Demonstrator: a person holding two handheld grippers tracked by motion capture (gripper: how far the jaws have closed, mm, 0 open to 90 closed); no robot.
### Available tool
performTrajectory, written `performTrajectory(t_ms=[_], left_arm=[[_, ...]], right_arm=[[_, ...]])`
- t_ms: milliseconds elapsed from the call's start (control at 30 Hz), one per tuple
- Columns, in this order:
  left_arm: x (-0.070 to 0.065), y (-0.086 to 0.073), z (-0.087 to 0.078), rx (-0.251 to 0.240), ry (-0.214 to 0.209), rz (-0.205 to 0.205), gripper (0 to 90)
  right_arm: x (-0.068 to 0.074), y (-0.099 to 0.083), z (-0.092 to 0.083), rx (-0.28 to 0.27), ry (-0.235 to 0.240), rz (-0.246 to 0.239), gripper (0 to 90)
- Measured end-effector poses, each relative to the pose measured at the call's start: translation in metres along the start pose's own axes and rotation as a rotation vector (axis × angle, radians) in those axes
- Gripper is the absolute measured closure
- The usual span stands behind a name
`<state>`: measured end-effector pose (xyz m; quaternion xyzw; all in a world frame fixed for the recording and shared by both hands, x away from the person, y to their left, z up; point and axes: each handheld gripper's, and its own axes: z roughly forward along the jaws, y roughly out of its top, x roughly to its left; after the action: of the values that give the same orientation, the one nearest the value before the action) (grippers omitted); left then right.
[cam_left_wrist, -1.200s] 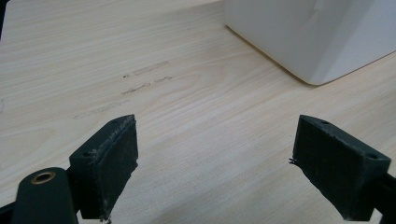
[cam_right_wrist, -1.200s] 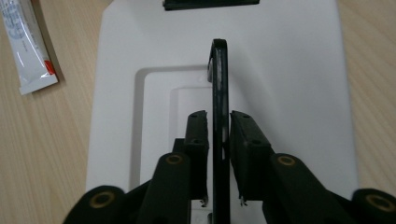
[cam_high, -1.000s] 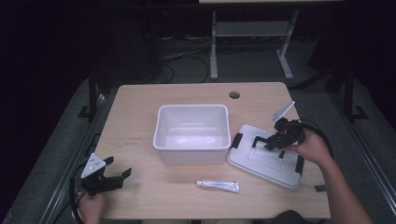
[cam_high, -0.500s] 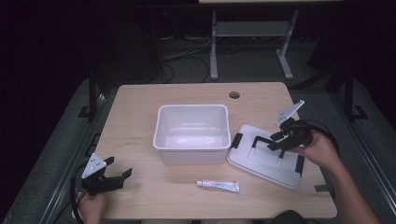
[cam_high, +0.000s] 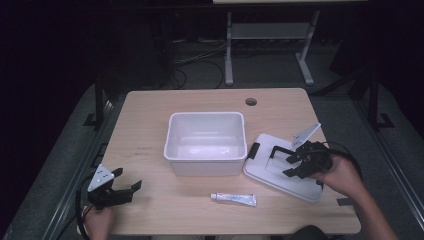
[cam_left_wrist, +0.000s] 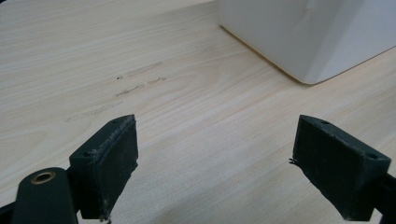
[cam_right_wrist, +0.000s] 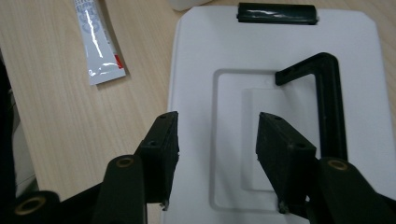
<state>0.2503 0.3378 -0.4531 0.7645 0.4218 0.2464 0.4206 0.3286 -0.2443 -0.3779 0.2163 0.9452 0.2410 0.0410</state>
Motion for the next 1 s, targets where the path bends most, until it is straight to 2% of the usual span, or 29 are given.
performTrajectory(t_ms=[533, 767, 1000], left_arm=[[0.0, 0.001, 0.0, -0.003, 0.003, 0.001, 13.4], [0.0, 0.001, 0.0, -0.004, 0.002, 0.002, 13.4], [0.0, 0.001, -0.001, -0.005, 0.005, 0.003, 13.4]], right_arm=[[0.041, -0.004, 0.008, -0.012, 0.008, -0.042, 46.6], [0.055, 0.005, 0.015, -0.017, 0.036, -0.073, 46.7], [0.068, 0.025, 0.024, -0.008, 0.057, -0.132, 45.9]])
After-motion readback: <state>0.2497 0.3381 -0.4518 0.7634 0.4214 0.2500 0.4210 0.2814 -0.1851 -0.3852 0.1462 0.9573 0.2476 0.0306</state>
